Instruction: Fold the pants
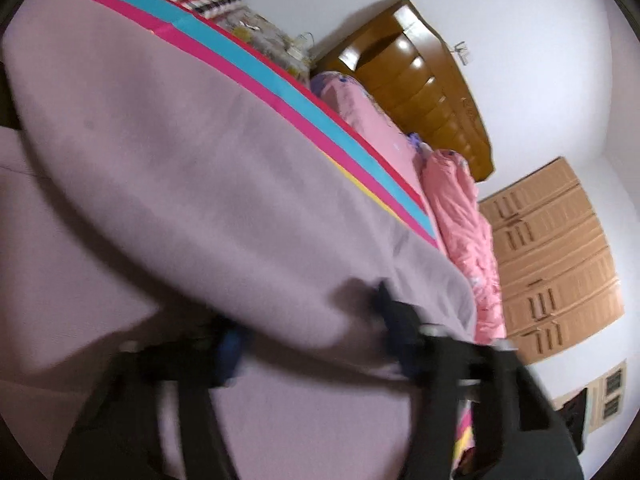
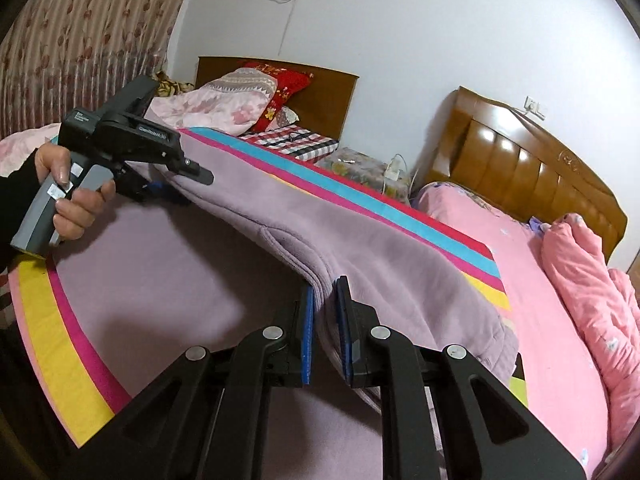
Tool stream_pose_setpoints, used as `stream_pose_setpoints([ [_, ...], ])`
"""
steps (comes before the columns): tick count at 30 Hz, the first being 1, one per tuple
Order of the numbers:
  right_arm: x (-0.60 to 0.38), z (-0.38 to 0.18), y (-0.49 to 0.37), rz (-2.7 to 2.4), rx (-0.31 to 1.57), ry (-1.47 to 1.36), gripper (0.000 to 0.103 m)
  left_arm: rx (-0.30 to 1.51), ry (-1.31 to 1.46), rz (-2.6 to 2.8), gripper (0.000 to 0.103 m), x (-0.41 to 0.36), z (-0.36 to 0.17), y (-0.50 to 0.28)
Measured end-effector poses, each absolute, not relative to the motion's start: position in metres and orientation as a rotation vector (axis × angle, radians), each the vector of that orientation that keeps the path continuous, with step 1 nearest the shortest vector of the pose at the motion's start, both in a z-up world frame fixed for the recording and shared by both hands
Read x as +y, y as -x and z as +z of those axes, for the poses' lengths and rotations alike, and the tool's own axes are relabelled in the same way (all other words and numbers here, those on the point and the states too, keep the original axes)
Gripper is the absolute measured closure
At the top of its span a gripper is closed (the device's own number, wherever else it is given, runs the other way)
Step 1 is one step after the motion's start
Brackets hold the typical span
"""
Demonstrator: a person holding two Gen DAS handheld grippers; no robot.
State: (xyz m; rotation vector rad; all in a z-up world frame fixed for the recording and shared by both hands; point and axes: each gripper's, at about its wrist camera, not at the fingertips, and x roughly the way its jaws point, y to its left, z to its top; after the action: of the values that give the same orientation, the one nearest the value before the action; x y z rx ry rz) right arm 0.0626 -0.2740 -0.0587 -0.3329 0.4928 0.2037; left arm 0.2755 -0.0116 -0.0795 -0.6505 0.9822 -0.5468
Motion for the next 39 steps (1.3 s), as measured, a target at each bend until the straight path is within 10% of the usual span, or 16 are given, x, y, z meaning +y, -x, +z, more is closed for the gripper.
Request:
stream_pose_setpoints([
  [3, -0.273, -0.066, -0.062, 0.209, 0.548, 0.326, 0.086, 0.937, 0.696, -0.522, 0.09, -0.003, -0.078, -0.273],
  [5, -0.278, -0.067, -0.062, 0.22, 0.594, 0.263, 0.069, 0.923, 0.733, -0.504, 0.091, 0.002, -0.079, -0.272],
  [7, -0.285, -0.064, -0.05, 0.182, 0.613, 0.163, 0.019, 0.932, 0.74, -0.486, 0.091, 0.004, -0.081, -0.273],
  [9, -0.293, -0.056, -0.029, 0.193, 0.588, -0.027, 0.015, 0.93, 0.74, -0.481, 0.091, 0.004, -0.078, -0.271],
  [24, -0.33, -0.116, -0.064, 0.024, 0.59, -1.0, 0.037, 0.86, 0.731, -0.568, 0.094, -0.003, -0.019, -0.284],
  [26, -0.338, -0.117, -0.06, -0.04, 0.548, -1.057, 0.049, 0.872, 0.75, -0.564, 0.094, 0.005, -0.028, -0.279],
  [28, -0.345, -0.116, -0.051, -0.089, 0.518, -1.028, 0.087, 0.891, 0.766, -0.551, 0.094, 0.011, -0.04, -0.276],
  [33, -0.354, -0.1, -0.039, -0.074, 0.445, -0.95, 0.091, 0.939, 0.772, -0.453, 0.055, 0.028, -0.07, -0.275],
  [39, -0.364, -0.092, -0.045, -0.033, 0.436, -0.93, 0.092, 0.912, 0.812, -0.358, 0.051, 0.058, -0.079, -0.293],
])
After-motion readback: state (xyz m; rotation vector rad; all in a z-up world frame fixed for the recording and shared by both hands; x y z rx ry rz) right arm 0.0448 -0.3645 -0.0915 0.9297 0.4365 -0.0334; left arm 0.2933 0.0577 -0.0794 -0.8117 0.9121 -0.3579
